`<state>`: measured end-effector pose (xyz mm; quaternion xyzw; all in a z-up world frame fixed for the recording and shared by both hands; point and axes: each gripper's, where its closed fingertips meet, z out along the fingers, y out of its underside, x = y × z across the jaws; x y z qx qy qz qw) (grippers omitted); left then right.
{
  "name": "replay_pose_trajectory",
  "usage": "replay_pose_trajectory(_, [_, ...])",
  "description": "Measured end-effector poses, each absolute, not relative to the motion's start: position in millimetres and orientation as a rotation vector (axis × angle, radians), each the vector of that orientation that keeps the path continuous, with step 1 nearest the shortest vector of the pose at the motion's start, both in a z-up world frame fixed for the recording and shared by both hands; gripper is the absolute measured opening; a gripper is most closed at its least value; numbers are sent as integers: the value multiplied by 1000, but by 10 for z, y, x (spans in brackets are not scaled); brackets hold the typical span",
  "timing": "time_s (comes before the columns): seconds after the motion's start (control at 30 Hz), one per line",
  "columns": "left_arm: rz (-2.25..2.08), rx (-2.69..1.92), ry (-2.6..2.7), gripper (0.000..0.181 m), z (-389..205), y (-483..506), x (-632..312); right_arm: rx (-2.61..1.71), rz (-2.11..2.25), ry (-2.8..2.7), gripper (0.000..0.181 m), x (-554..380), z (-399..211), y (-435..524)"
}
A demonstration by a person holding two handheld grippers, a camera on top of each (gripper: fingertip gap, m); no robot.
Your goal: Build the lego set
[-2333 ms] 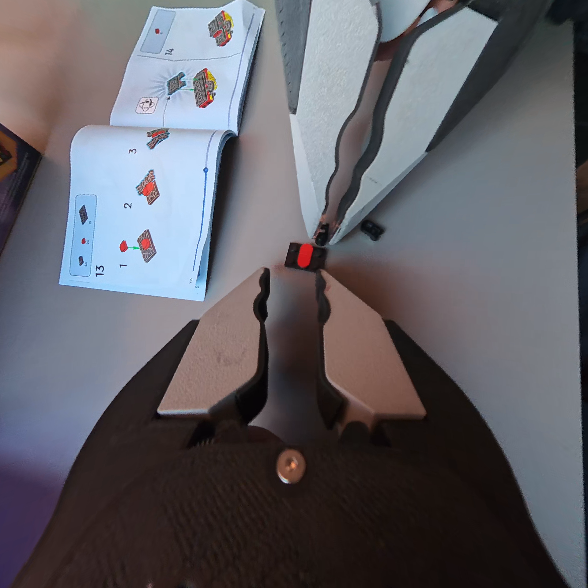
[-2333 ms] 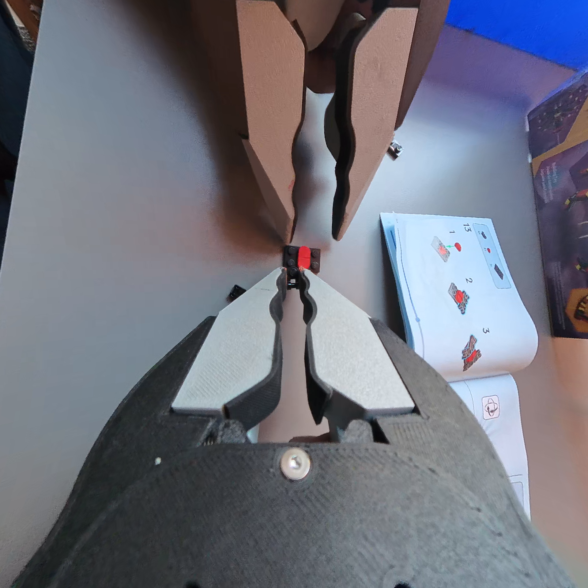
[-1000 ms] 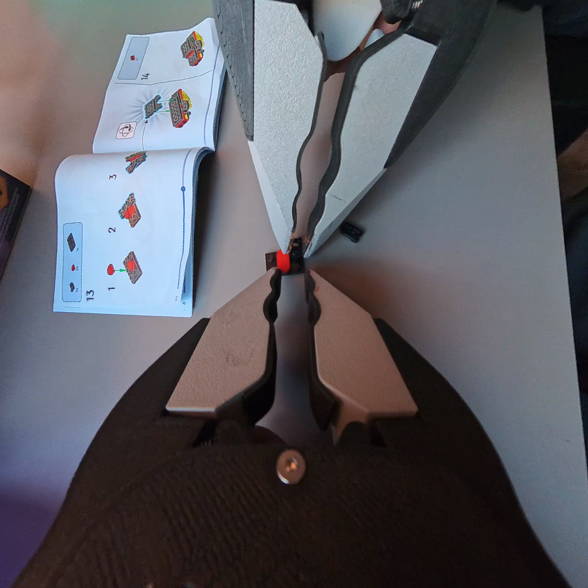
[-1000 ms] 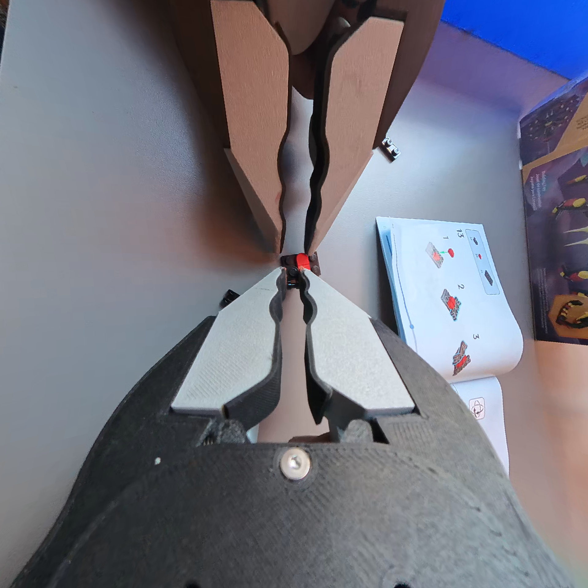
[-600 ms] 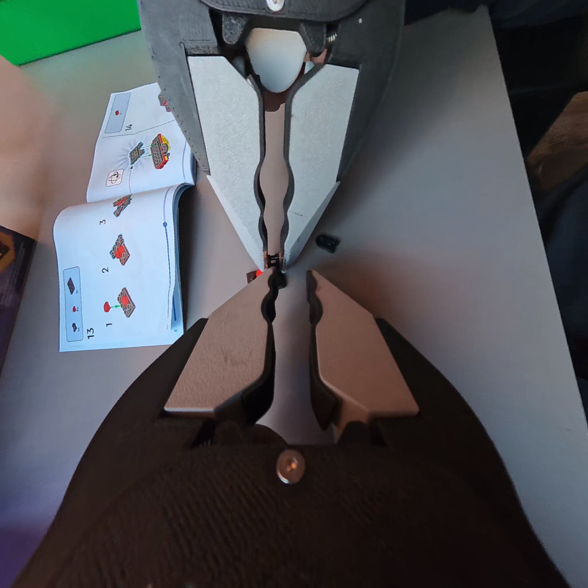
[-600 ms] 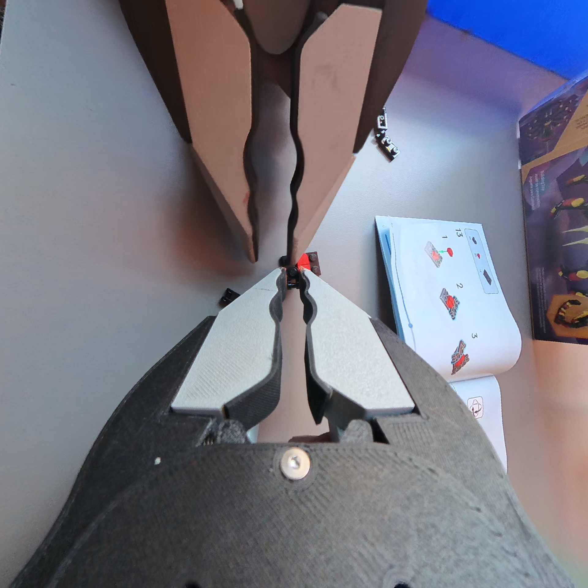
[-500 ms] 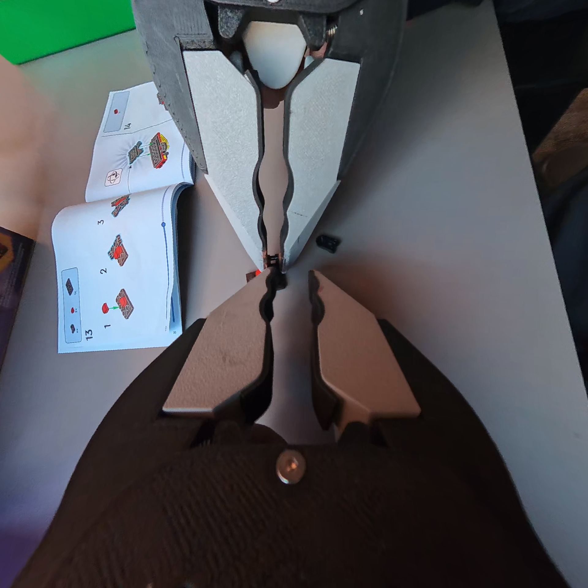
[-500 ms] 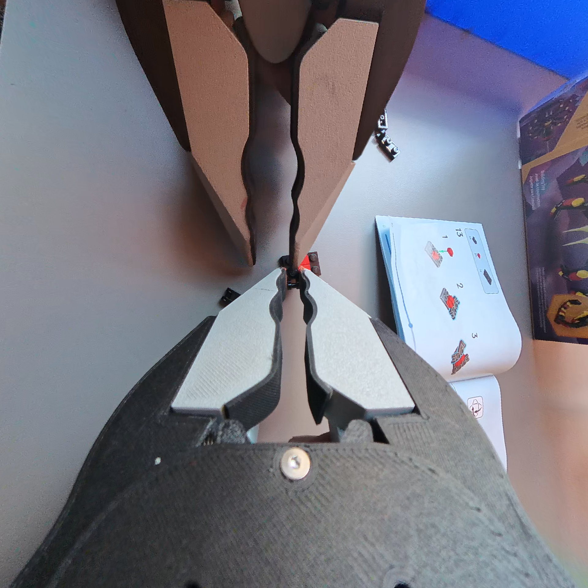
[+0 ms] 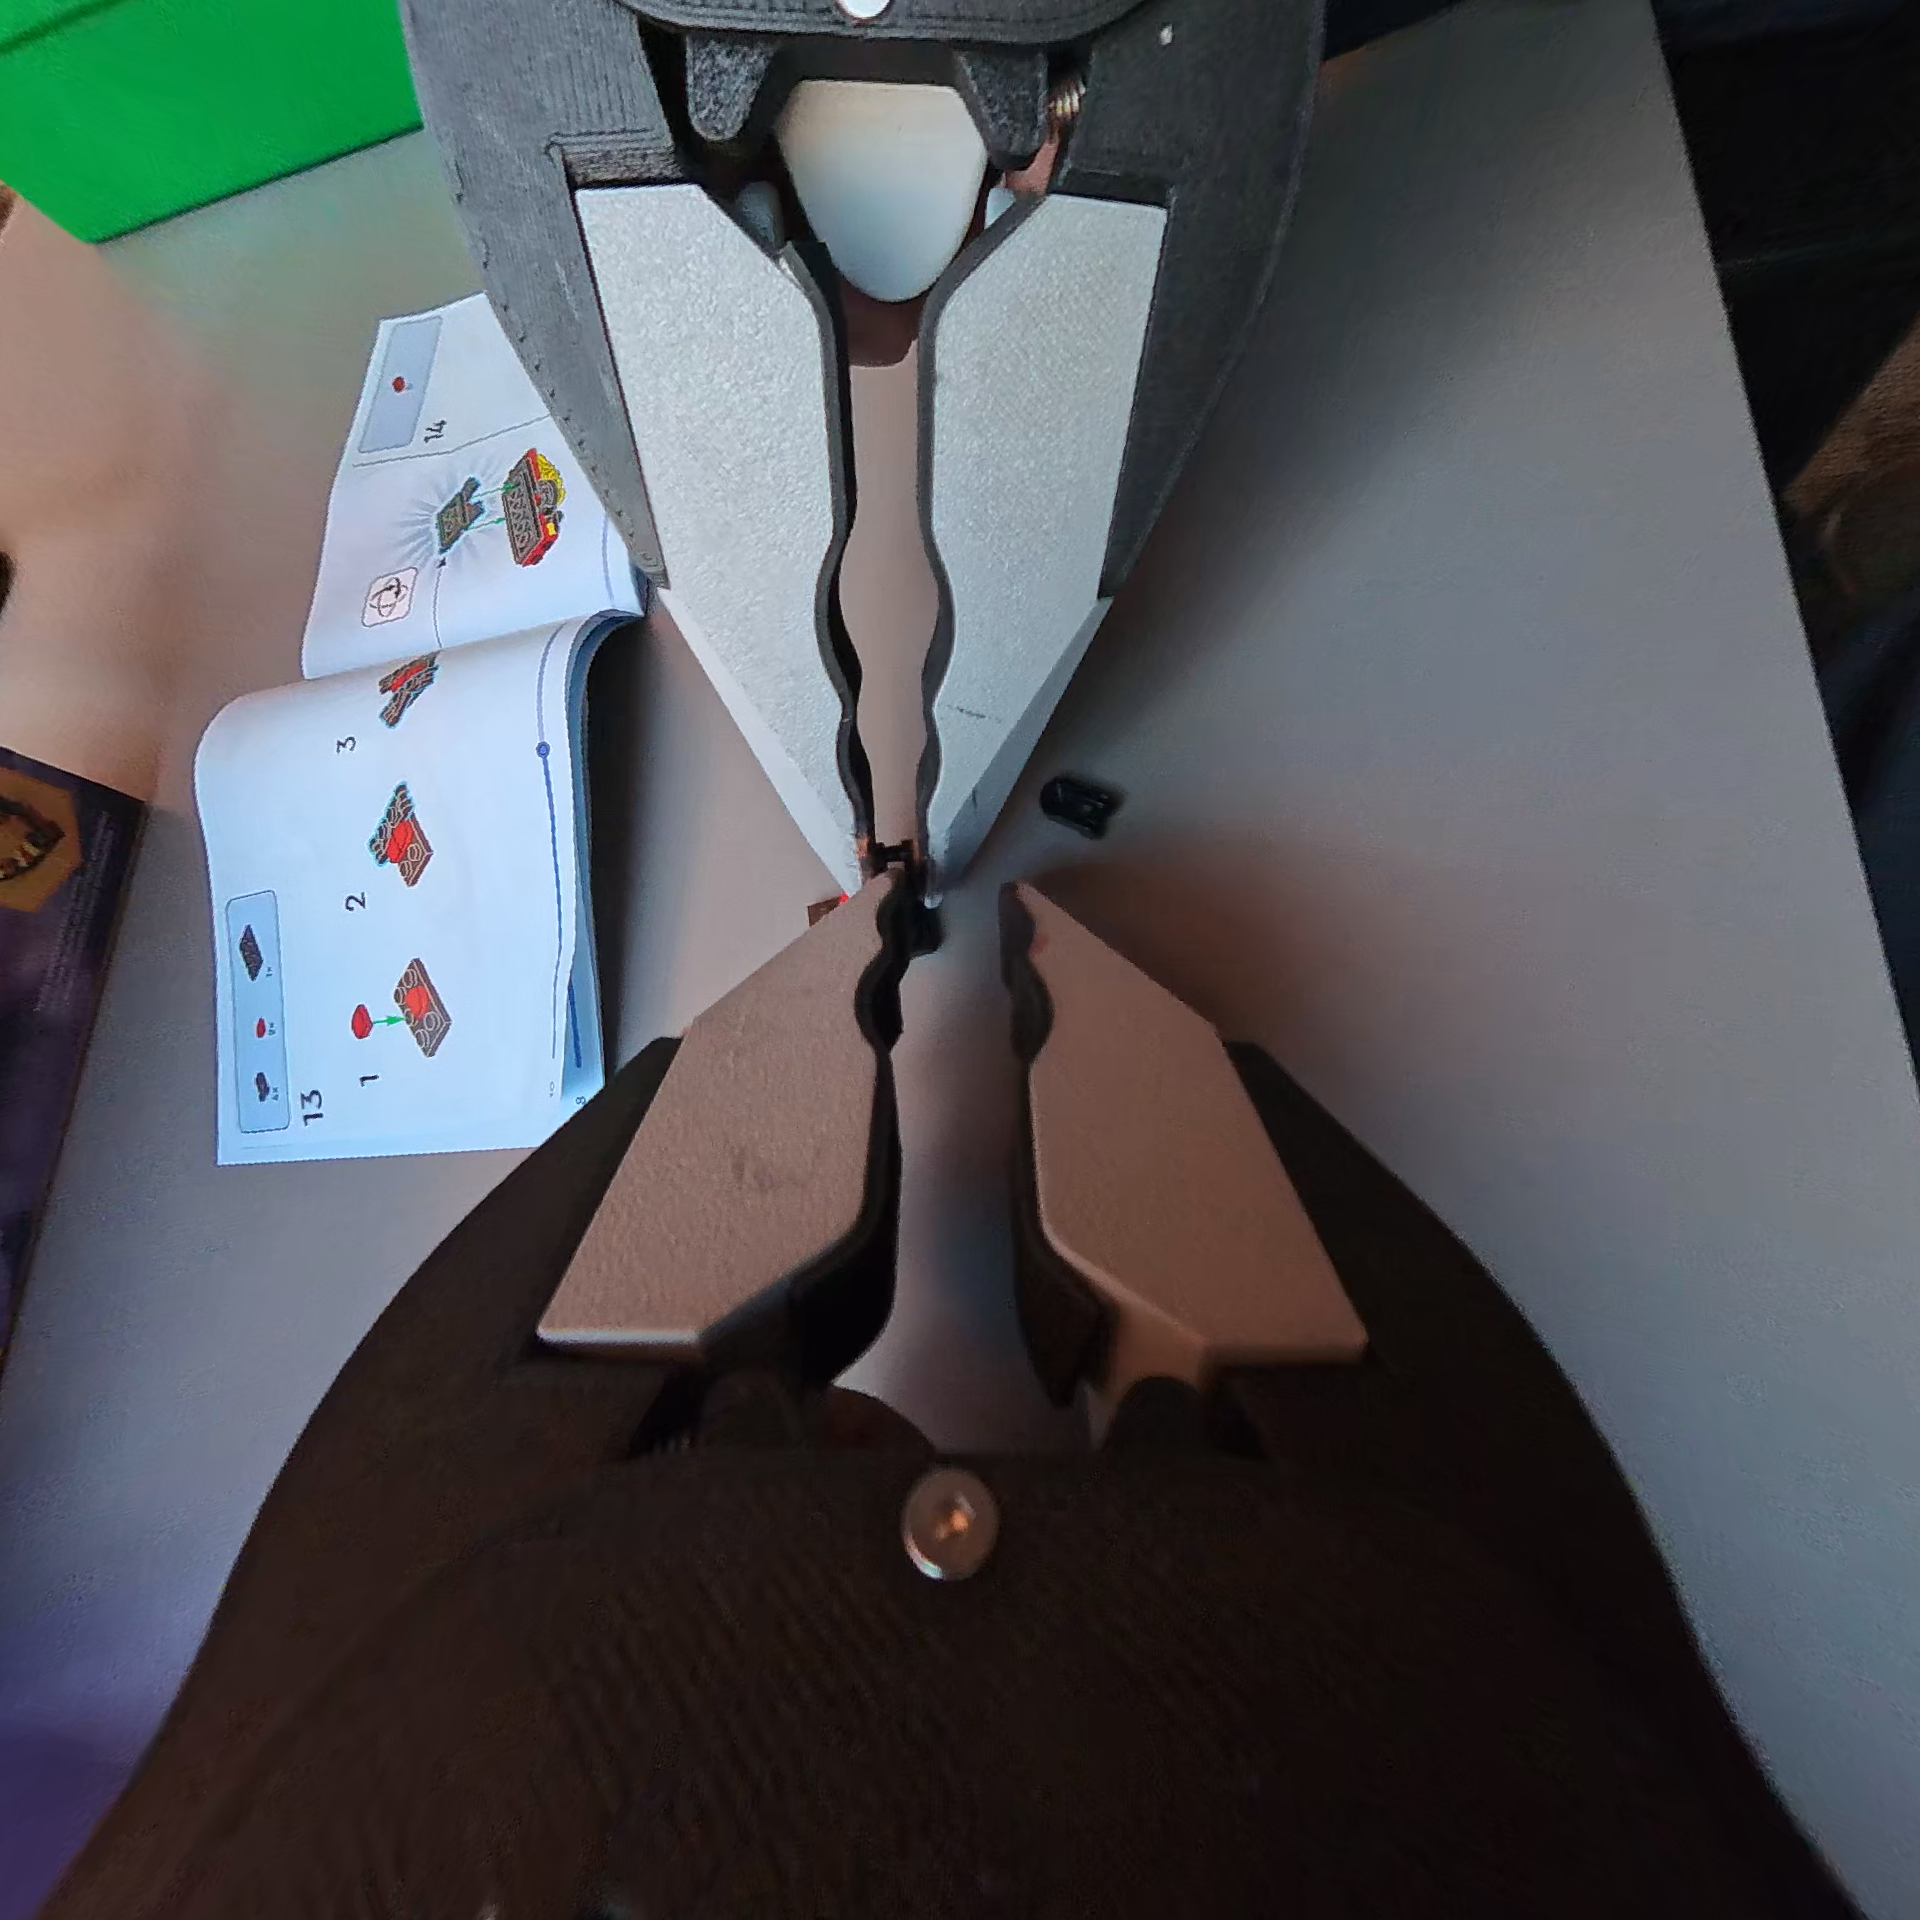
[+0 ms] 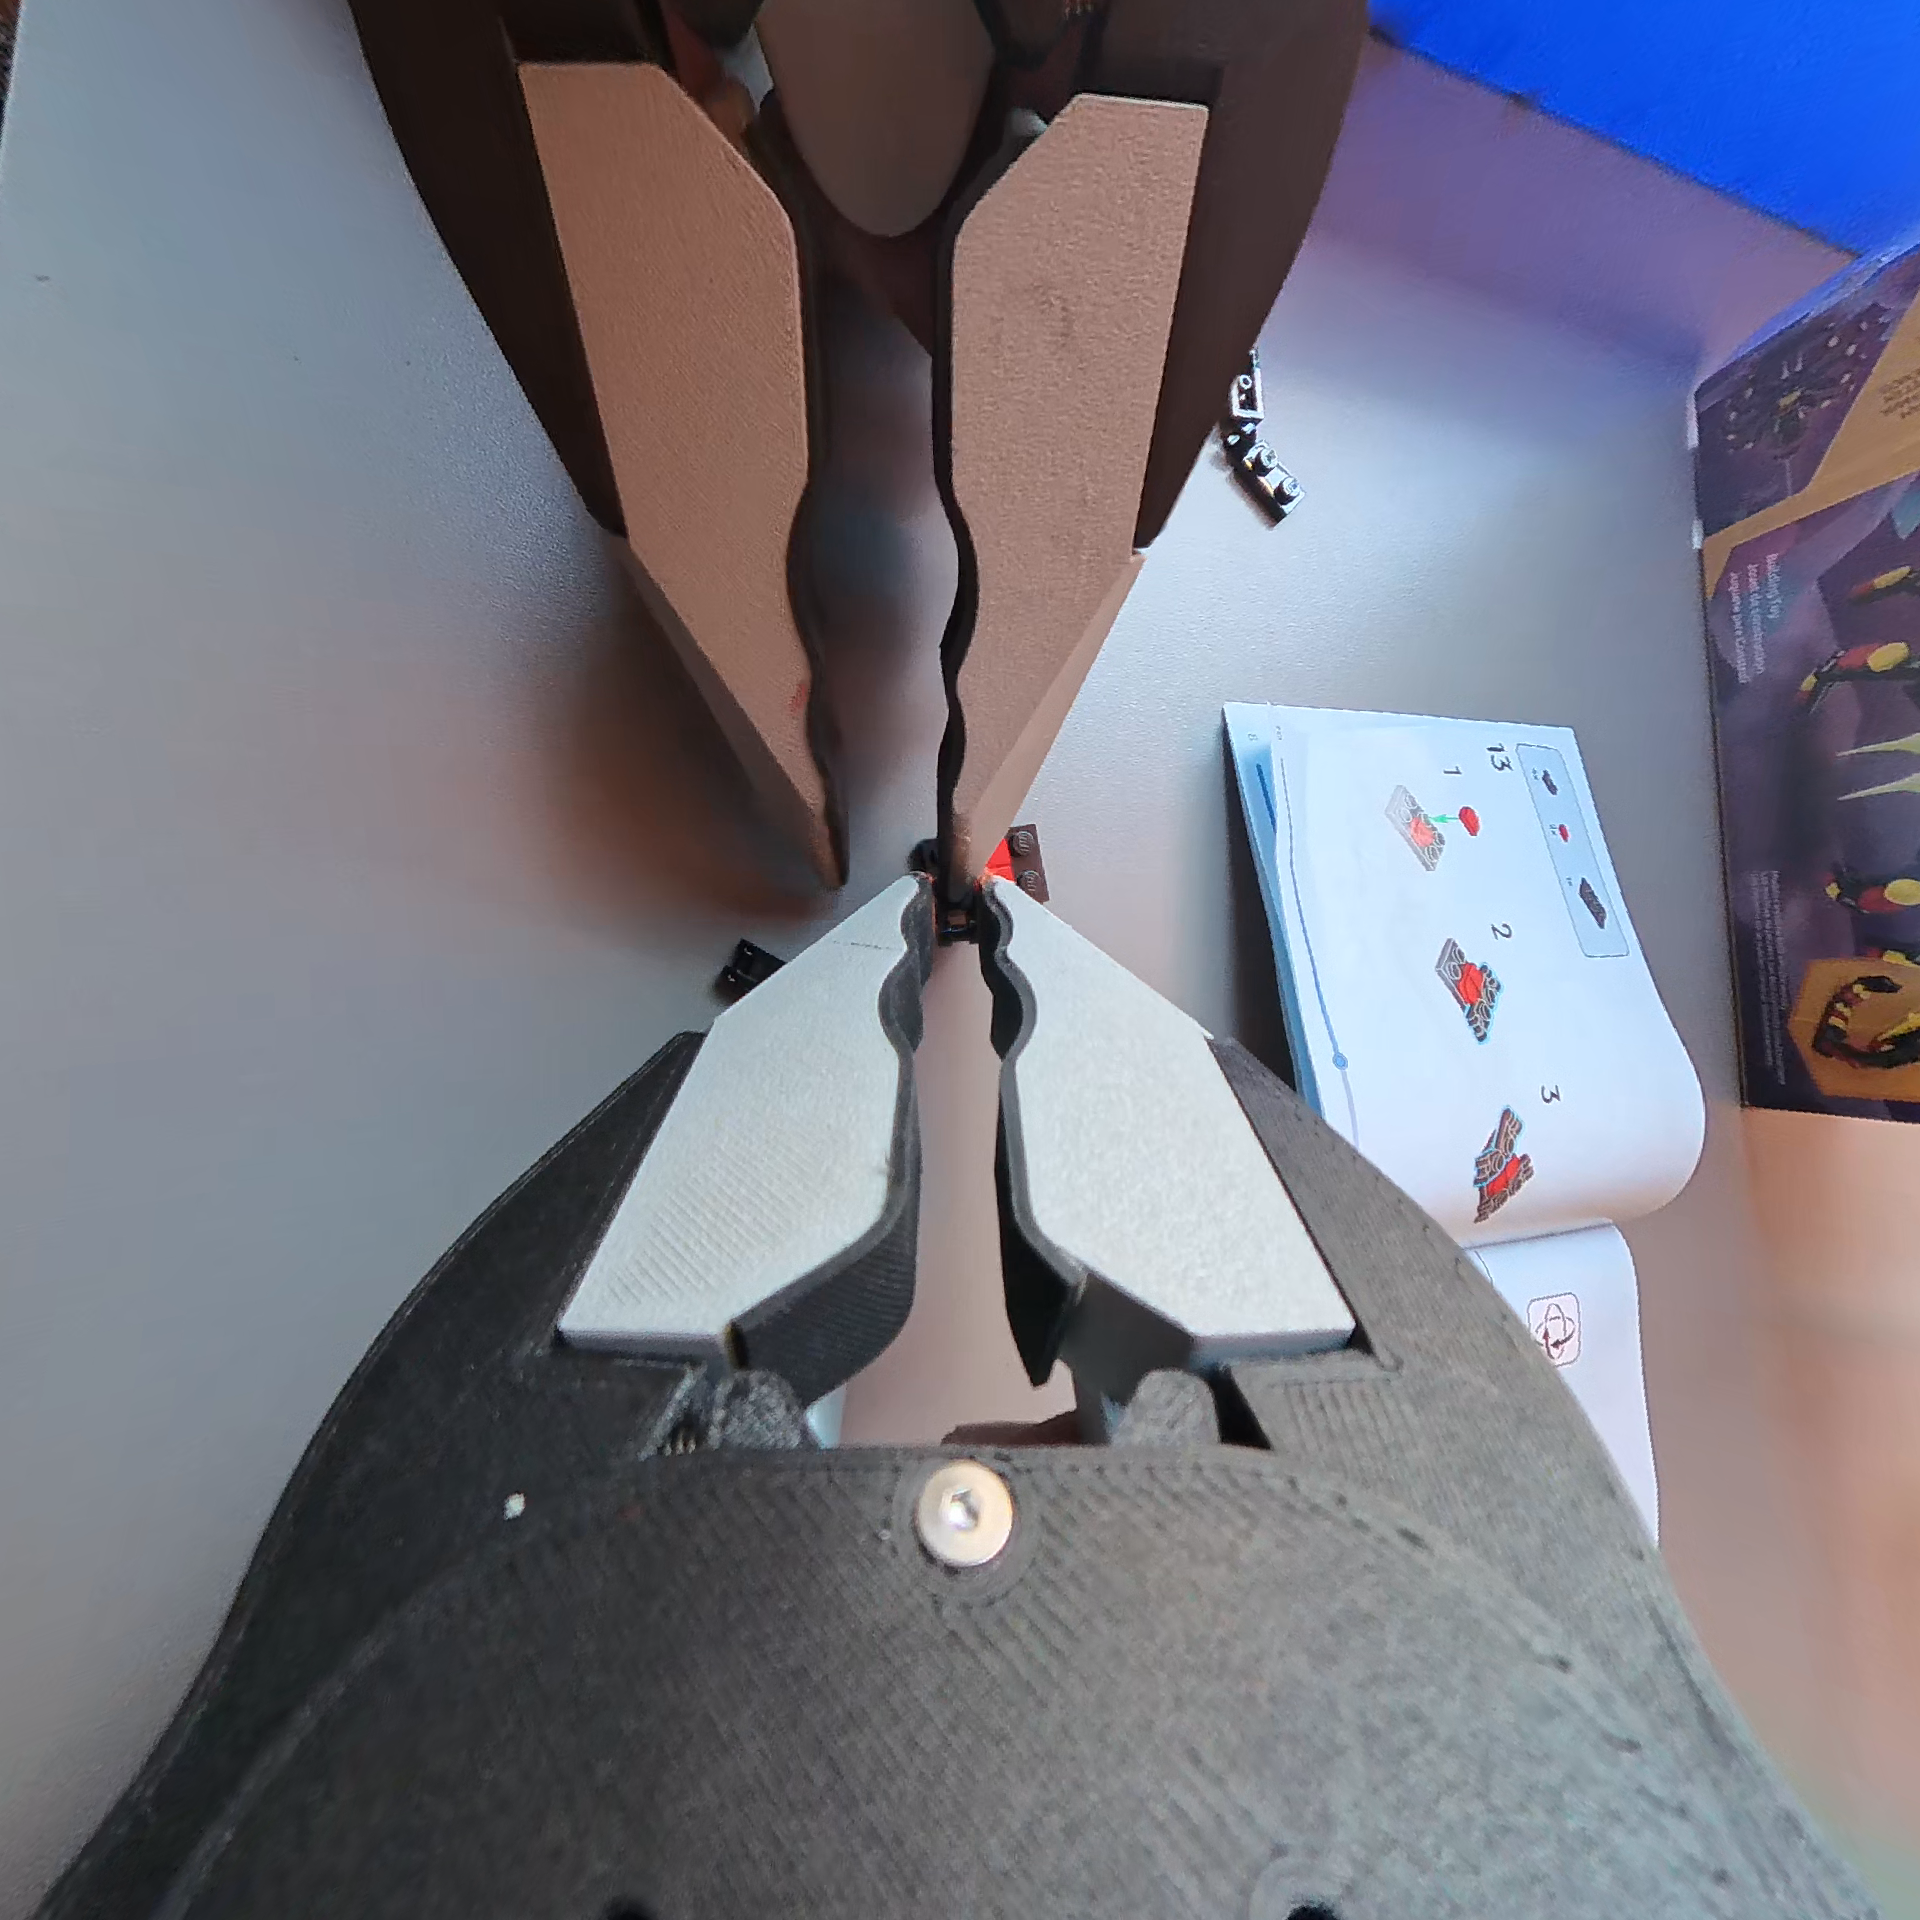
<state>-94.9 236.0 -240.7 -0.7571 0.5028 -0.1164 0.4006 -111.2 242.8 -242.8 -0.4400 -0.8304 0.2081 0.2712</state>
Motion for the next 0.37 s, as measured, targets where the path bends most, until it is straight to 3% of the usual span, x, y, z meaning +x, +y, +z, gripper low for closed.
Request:
replay_pose_trajectory(0.03, [-286, -1914, 1271, 13, -2409, 2366, -950, -1186, 559, -2236, 5, -1113, -2428, 2431])
replay_pose_trajectory(0.37, [-237, -1914, 1252, 12, -2414, 2403, -962, -1195, 559, -2228, 6, -1113, -2429, 2453])
